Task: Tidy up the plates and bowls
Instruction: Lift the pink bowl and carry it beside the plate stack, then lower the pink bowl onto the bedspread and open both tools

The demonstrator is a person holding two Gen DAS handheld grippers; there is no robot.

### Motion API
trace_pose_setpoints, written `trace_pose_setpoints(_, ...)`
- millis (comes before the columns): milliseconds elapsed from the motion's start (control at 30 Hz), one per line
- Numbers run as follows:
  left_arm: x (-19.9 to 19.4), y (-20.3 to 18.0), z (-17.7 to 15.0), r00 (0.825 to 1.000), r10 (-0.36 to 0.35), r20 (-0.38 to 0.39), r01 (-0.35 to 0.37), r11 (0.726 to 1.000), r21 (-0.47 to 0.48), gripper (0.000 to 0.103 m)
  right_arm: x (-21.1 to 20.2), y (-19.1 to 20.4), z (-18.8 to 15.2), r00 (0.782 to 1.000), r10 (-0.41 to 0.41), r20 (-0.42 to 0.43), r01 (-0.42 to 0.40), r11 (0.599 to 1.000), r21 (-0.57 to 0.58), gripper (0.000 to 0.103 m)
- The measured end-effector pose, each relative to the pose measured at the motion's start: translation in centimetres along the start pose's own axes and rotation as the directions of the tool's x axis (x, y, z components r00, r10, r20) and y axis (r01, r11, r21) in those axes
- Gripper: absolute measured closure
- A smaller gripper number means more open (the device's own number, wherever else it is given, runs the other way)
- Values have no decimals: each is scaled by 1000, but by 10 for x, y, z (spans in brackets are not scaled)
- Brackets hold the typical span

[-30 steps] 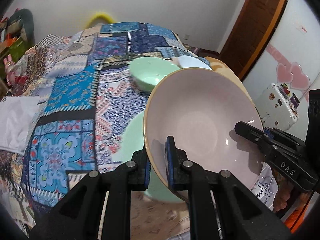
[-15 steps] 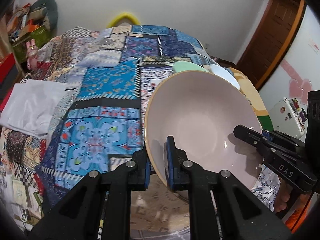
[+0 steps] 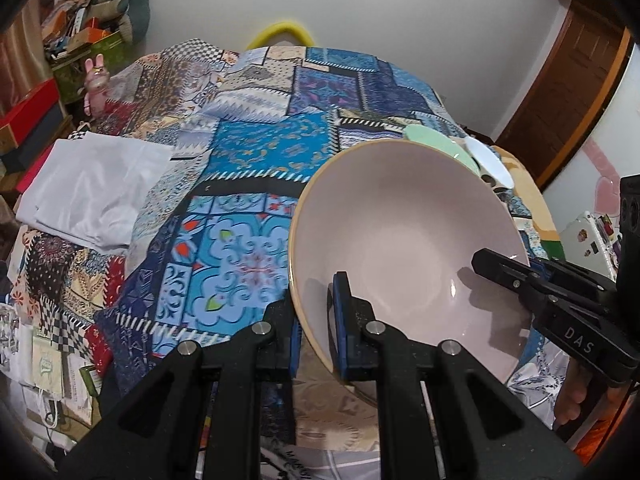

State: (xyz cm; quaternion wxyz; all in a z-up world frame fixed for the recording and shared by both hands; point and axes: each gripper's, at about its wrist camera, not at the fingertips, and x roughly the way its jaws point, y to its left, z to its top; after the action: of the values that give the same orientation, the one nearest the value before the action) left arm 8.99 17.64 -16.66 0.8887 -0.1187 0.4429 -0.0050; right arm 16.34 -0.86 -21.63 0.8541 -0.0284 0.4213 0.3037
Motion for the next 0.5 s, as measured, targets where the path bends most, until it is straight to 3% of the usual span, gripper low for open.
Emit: trace_pose_setpoints(500, 42, 35, -15, 996, 24, -89, -28, 999, -44, 90, 47, 6, -11, 993, 4, -117, -4, 1000, -2, 87)
